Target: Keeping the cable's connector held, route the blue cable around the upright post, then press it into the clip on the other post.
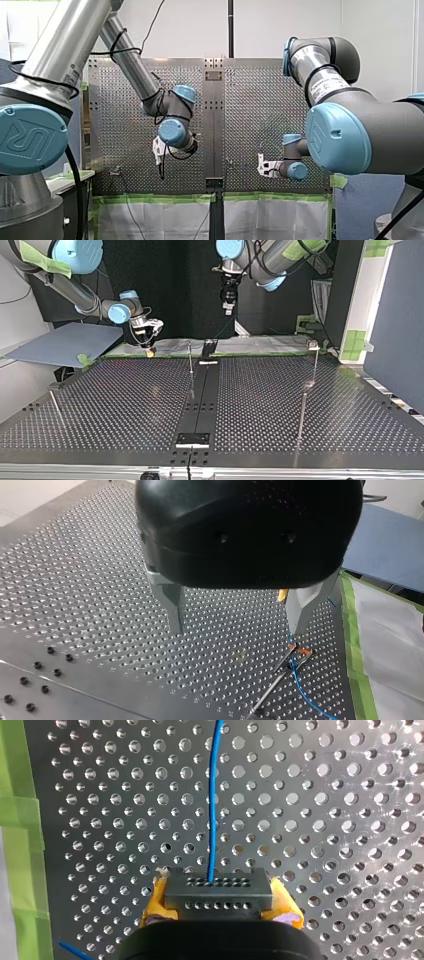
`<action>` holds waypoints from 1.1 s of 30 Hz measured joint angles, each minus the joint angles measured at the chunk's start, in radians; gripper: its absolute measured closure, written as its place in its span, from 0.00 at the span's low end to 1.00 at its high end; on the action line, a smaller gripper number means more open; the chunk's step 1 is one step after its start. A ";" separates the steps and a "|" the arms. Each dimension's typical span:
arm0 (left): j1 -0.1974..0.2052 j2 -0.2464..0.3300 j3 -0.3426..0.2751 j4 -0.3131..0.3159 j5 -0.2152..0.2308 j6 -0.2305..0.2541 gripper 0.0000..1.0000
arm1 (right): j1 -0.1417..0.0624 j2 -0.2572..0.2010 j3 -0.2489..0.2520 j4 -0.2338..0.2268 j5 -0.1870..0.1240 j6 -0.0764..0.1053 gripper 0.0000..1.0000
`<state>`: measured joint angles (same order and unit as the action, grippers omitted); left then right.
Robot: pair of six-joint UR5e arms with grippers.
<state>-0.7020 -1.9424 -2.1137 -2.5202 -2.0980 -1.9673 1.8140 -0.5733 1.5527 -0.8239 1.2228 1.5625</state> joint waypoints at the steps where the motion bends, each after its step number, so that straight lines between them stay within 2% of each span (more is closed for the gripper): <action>1: 0.000 0.008 -0.008 0.001 0.000 -0.001 0.00 | 0.000 0.000 -0.001 0.000 0.000 -0.002 1.00; 10: 0.011 0.088 -0.088 0.010 0.004 0.000 0.00 | 0.000 -0.001 -0.004 0.000 0.000 -0.014 1.00; 21: 0.021 0.197 -0.197 0.059 0.052 -0.016 0.00 | 0.001 -0.001 -0.004 0.006 0.000 -0.022 1.00; 33: 0.022 0.214 -0.214 0.069 0.057 -0.022 0.00 | 0.001 0.000 -0.004 0.008 0.000 -0.025 1.00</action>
<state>-0.6799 -1.7284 -2.3275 -2.4516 -2.0409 -1.9895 1.8155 -0.5732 1.5487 -0.8163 1.2228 1.5374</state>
